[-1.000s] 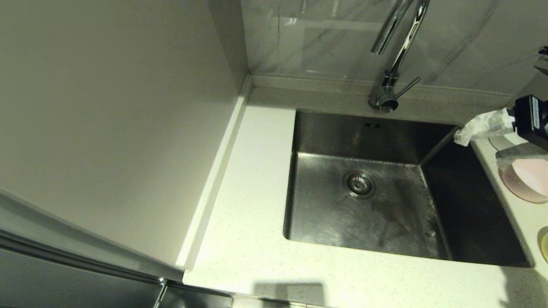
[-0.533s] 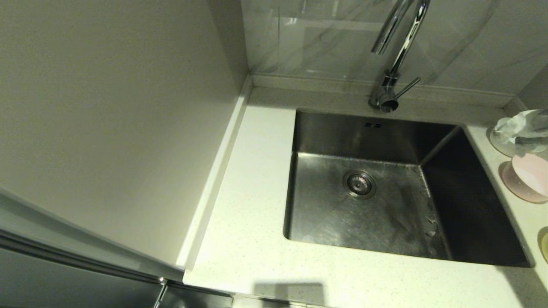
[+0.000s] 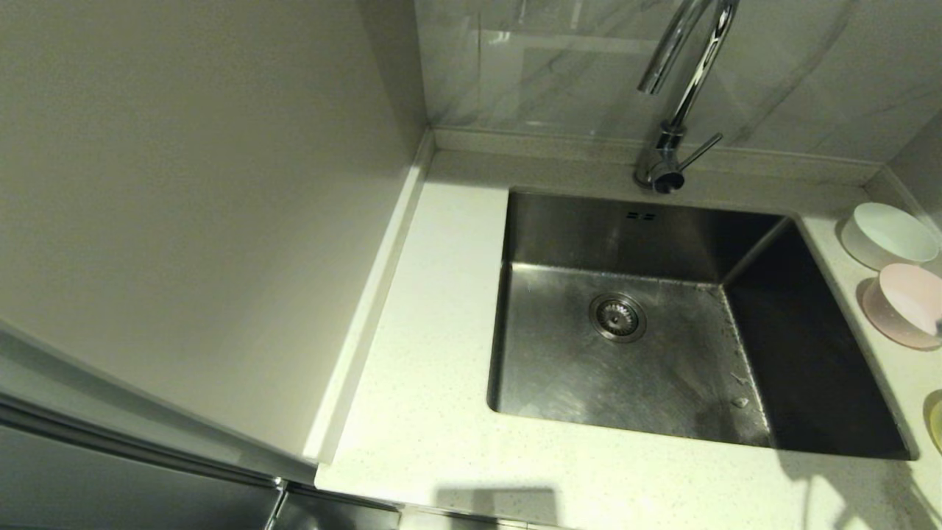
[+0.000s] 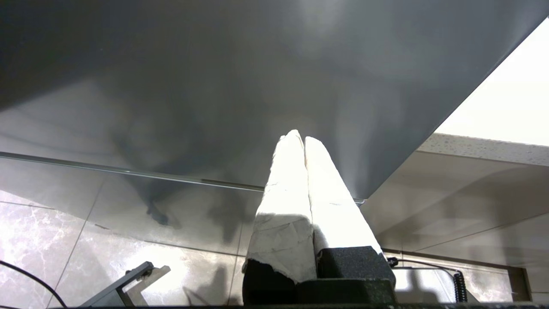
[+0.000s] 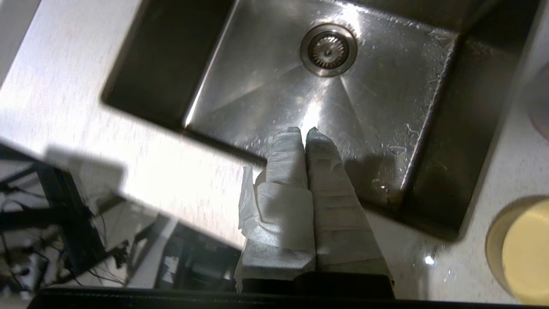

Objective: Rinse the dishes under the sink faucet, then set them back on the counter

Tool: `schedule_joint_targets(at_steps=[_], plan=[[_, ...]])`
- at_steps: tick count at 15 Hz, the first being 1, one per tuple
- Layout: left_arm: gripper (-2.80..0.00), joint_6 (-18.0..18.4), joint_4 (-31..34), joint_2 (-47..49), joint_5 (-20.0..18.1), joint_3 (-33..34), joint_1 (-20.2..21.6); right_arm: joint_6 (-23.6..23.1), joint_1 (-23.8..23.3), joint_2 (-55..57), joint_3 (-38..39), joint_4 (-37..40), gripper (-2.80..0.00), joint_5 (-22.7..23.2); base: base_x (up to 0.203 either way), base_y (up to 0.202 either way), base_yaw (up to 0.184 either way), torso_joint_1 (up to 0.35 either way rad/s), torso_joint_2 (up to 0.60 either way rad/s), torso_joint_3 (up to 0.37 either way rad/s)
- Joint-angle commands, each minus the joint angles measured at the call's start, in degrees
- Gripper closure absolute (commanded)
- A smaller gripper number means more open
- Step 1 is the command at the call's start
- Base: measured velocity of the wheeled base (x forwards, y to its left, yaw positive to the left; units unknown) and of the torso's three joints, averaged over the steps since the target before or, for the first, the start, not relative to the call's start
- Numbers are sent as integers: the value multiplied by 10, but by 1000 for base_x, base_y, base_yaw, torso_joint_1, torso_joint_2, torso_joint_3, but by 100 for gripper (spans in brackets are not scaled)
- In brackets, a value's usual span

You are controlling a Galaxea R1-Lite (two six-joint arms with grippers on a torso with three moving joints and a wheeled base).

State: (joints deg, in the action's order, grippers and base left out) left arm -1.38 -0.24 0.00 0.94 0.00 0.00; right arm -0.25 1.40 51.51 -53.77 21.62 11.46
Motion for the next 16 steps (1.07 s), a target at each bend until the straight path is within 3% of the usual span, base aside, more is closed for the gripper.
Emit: schedule_joint_targets(at_steps=[1, 4, 9, 14, 16], plan=[[0, 0, 0, -1, 0, 0, 0, -26, 1, -155, 91, -6, 0, 10, 0, 0, 0, 0, 0, 0], [0, 0, 0, -1, 0, 0, 0, -58, 0, -309, 185, -12, 0, 5, 0, 0, 0, 0, 0, 0], [0, 0, 0, -1, 0, 0, 0, -129, -8, -510, 324, -15, 0, -115, 0, 0, 0, 0, 0, 0], [0, 0, 0, -1, 0, 0, 0, -67, -10, -515, 424, -85, 0, -113, 0, 0, 0, 0, 0, 0], [0, 0, 0, -1, 0, 0, 0, -45, -10, -515, 497, -171, 0, -106, 0, 0, 0, 0, 0, 0]])
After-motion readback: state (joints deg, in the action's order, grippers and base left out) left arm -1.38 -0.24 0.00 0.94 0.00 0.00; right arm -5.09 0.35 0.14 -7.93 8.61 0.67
